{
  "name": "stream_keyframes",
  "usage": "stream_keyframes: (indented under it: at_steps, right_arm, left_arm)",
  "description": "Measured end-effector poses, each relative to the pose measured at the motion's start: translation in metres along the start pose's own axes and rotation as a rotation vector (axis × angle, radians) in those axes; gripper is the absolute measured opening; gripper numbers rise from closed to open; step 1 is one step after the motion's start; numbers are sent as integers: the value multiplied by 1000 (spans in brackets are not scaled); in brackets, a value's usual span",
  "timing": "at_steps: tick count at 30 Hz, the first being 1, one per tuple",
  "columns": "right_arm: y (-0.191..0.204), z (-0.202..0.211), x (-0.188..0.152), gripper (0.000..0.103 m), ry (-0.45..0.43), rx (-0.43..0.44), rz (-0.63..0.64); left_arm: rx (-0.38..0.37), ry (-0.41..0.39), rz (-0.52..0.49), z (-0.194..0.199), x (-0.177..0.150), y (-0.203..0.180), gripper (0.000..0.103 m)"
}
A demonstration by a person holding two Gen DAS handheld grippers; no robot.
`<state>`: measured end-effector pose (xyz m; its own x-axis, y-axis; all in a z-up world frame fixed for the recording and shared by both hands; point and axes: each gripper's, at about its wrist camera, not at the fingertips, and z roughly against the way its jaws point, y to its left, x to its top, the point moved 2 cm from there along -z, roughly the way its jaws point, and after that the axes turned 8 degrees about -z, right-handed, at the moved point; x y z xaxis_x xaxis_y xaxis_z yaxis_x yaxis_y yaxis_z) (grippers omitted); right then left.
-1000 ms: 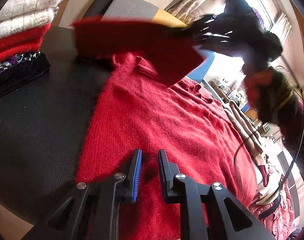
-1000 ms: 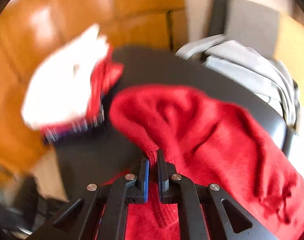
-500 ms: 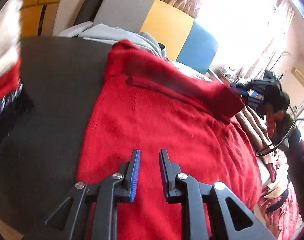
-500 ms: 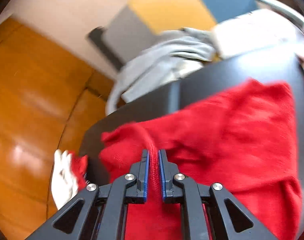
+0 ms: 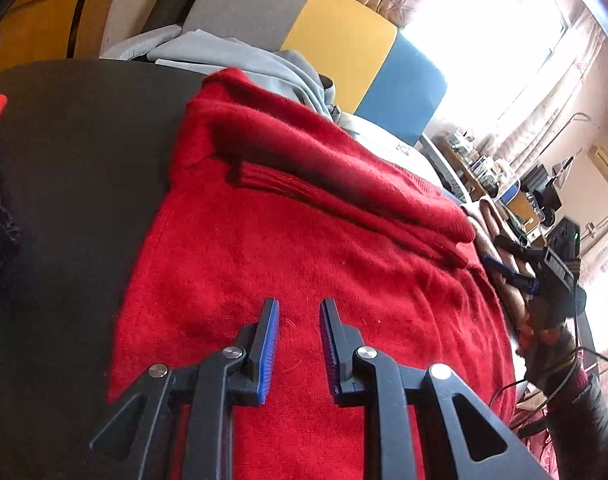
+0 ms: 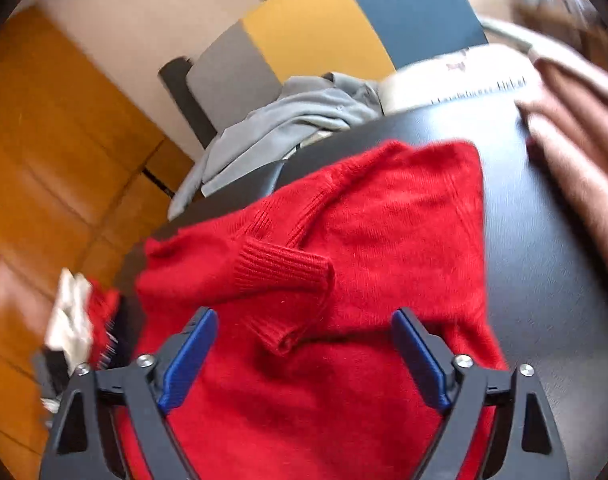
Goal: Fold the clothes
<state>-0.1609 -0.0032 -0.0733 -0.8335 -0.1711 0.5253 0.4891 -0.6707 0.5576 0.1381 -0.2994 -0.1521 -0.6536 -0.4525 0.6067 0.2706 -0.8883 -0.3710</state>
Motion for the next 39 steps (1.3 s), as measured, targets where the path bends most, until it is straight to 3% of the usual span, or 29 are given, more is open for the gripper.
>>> stream_keyframes:
  at_steps: [3,7,8,9,10,11,12,14,20,22,25,27,32,33,35,37,39]
  right_arm:
    - [14,-11,8,101,-50,-43,139]
    - [32,-55,11,100,45,-83,291]
    - [35,-65,10,74,79,-97,320]
    - [38,-66,9,30,102,-92,307]
    - [40,-66,8,30,125,-86,295]
    - [43,-66,7,20,148,-81,282]
    - [47,-64,6,18,164,-74,276]
    - [65,-45,4,18,155,-38,301]
    - [128,32,29,18,126,265,242]
    - [136,43,50,18,82,288,219]
    - [105,35,82,18,59,223,89]
    - [78,17,82,19,109,137,31]
    - [7,-24,37,22,243,-130,-4]
    - [-5,-29,27,22,255,-202,13]
    - [-15,-27,21,24,230,-267,52]
    - [-10,-15,25,40,150,-338,129]
    - [1,-3,30,76,84,-348,192]
  left_arm:
    - [1,25,3,-6,-7,-2,21]
    - [-10,17,16,-9,-16,0,21]
    - [-15,14,17,-9,-17,0,21]
    - [-21,10,18,-9,-17,1,21]
    - [-29,6,20,-8,-18,2,21]
    - [-40,1,22,-8,-19,4,21]
    - [-51,-4,25,-8,-20,6,21]
    - [-69,-5,28,-7,-19,6,21]
    - [-148,-40,76,-2,0,13,25]
    - [-185,-52,127,-3,9,20,25]
    - [-240,-76,221,-5,22,35,25]
    - [-208,-83,234,-7,29,43,25]
    - [-124,-105,255,-7,39,58,25]
    - [-103,-116,248,-5,41,59,25]
    - [-61,-144,201,3,48,57,25]
    - [-26,-164,143,9,59,52,25]
    - [24,-182,47,16,79,45,26]
